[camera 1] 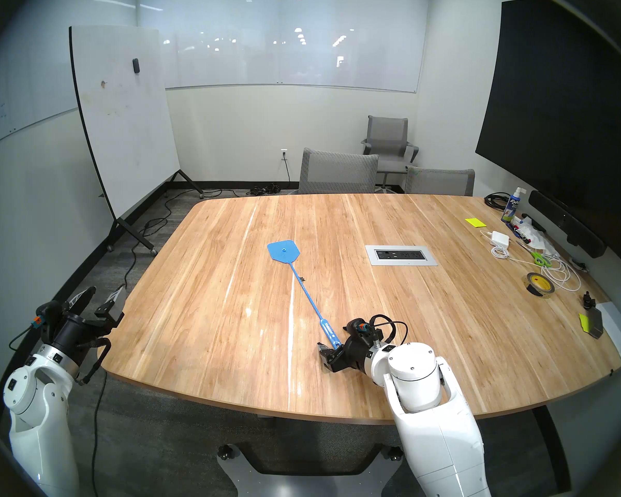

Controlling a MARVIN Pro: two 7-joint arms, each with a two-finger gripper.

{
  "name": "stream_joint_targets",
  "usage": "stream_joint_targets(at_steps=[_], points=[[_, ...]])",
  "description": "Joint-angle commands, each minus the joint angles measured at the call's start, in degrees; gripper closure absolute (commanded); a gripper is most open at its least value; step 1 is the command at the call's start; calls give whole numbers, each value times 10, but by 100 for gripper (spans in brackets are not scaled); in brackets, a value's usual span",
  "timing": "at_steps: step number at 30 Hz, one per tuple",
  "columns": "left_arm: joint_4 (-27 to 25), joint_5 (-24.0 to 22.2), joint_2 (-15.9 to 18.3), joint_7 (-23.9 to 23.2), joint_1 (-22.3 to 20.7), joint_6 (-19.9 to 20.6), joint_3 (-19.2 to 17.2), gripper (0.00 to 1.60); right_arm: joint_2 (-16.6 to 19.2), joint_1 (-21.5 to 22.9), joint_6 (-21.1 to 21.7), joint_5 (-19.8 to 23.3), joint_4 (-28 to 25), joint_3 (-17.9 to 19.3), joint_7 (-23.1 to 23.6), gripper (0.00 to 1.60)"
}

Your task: Swat a bug on table

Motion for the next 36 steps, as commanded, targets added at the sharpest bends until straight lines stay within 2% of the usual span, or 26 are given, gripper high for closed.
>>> stream_joint_targets(at_steps=[1,2,3,4,5,13,36], points=[[-10,-1,0,0,1,1,-3,0,-2,16,10,2,-5,0,7,40],[-10,0,0,0,1,1,-3,0,-2,16,12,2,-6,0,8,82],[-10,0,0,0,1,1,-3,0,-1,15,13,1,-7,0,8,112],[-10,0,0,0,1,1,-3,0,-1,15,15,2,-8,0,10,132],[-10,0,0,0,1,1,-3,0,-2,13,17,2,-9,1,11,160],[-10,1,-1,0,0,2,-4,0,-1,-2,21,9,-29,8,22,160],[-9,3,-3,-2,-2,3,-5,0,28,-63,-12,43,-76,108,52,160]])
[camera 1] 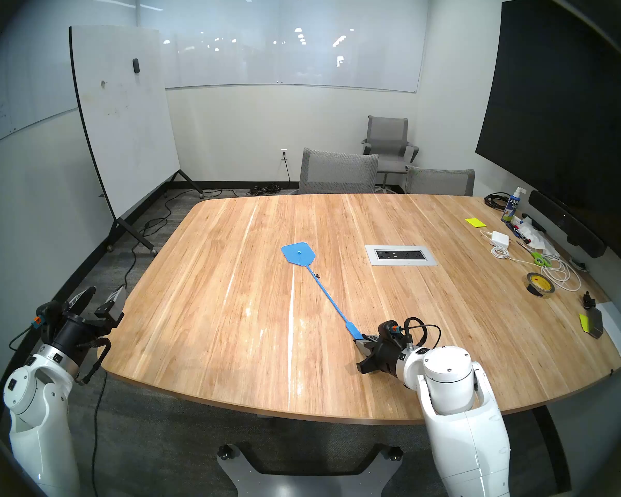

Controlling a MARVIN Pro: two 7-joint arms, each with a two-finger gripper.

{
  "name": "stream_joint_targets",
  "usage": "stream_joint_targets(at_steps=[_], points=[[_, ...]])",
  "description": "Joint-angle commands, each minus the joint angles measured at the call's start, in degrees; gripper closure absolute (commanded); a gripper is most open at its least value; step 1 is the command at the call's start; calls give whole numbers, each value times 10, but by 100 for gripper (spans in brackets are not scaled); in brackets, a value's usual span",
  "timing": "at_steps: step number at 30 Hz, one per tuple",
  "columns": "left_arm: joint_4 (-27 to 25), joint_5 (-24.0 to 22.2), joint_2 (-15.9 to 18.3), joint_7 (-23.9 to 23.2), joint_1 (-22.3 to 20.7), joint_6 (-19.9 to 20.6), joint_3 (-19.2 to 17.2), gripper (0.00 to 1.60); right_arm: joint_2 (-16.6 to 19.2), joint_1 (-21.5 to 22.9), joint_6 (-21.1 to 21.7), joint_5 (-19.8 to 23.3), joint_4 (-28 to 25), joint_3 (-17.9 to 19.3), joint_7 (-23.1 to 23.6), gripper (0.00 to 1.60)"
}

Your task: Swat a bug on table

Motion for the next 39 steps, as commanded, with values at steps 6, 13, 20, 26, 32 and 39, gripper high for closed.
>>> stream_joint_targets(at_steps=[6,13,20,26,32,39], points=[[-9,0,0,0,1,0,-3,0,8,-43,-16,22,-55,33,19,160],[-9,1,-1,-1,0,1,-3,0,12,-79,-24,30,-88,57,29,160],[-9,1,-1,-2,-1,1,-4,0,10,-101,-32,42,-110,80,38,160],[-9,2,-2,-2,-1,2,-4,0,5,-109,-38,52,-121,99,40,160],[-9,3,-2,-3,-1,2,-4,0,-1,-115,-41,57,-134,110,44,160],[-9,3,-3,-3,-2,3,-5,0,-2,-129,-49,62,-146,124,50,160]])
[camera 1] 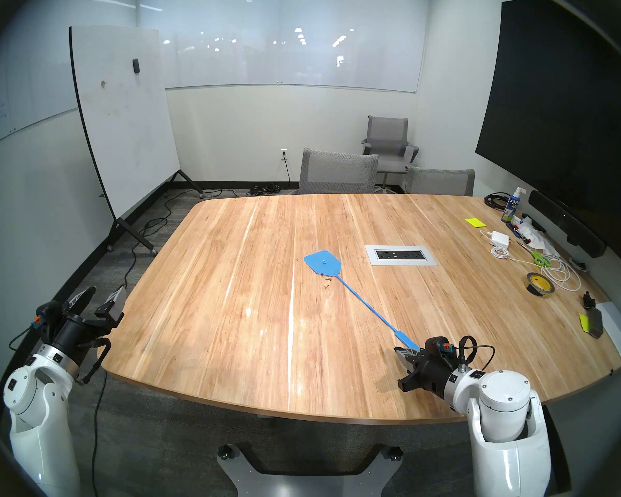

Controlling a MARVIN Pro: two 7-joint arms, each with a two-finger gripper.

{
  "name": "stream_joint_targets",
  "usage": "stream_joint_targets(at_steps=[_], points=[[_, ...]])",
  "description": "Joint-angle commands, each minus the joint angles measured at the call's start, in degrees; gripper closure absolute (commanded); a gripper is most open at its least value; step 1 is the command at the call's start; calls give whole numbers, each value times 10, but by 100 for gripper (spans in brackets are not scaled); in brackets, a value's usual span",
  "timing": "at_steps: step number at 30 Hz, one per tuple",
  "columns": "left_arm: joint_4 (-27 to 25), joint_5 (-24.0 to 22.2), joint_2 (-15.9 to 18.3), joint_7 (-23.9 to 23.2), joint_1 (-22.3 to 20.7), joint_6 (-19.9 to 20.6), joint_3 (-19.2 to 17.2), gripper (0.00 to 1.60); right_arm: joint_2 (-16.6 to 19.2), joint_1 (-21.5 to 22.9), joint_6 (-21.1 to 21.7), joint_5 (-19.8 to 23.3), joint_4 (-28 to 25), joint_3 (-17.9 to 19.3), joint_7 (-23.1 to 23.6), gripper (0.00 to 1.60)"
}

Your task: Swat a bug on table

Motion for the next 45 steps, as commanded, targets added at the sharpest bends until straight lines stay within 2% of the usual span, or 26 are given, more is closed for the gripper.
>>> stream_joint_targets(at_steps=[1,3,5,19,28,39,45], points=[[-9,0,0,0,1,0,-3,0,-3,-13,-21,7,-28,9,-1,160],[-9,0,0,0,1,1,-3,0,-6,-17,-29,4,-31,10,-5,160],[-9,0,0,0,1,1,-3,0,-8,-14,-27,6,-30,13,-4,0],[-9,1,-1,-1,0,2,-4,0,-4,8,-31,1,-15,10,-7,0],[-9,2,-2,-2,-1,2,-4,0,11,18,-43,12,16,31,1,0],[-9,3,-3,-3,-2,3,-5,0,40,30,-54,36,36,74,43,0],[-9,4,-3,-4,-2,3,-5,0,51,35,-55,36,48,79,58,0]])
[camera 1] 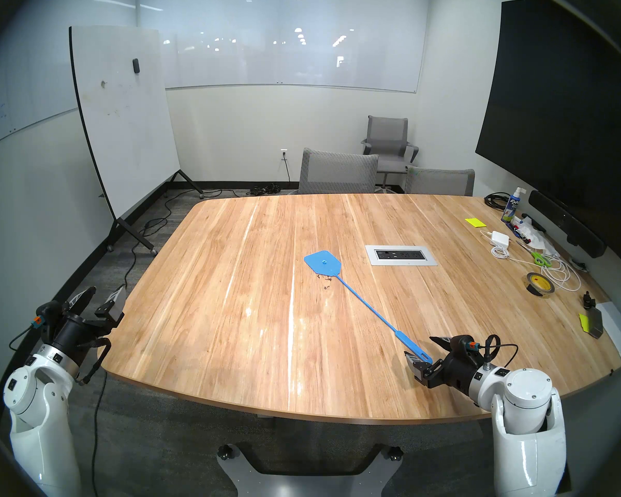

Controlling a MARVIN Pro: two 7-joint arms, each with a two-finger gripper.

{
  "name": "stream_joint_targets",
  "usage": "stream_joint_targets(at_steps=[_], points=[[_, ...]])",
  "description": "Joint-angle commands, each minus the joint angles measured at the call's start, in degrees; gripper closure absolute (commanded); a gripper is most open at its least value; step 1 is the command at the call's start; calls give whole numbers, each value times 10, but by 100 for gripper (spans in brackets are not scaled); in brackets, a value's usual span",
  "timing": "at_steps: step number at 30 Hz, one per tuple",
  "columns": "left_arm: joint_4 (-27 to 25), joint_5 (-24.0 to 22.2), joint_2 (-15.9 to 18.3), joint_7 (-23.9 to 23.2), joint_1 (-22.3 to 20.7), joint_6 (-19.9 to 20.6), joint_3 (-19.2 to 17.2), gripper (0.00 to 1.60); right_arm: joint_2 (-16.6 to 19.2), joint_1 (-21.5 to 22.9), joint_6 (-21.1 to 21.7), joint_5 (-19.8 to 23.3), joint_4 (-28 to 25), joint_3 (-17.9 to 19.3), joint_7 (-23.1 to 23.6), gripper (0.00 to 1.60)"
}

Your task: Swat a bug on table

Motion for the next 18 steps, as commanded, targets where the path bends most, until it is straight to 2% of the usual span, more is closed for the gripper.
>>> stream_joint_targets(at_steps=[1,18], points=[[-9,-1,0,0,1,0,-3,0,17,15,-6,8,4,6,15,0],[-9,1,-1,-1,0,1,-4,0,59,49,-9,-5,45,-18,58,0]])
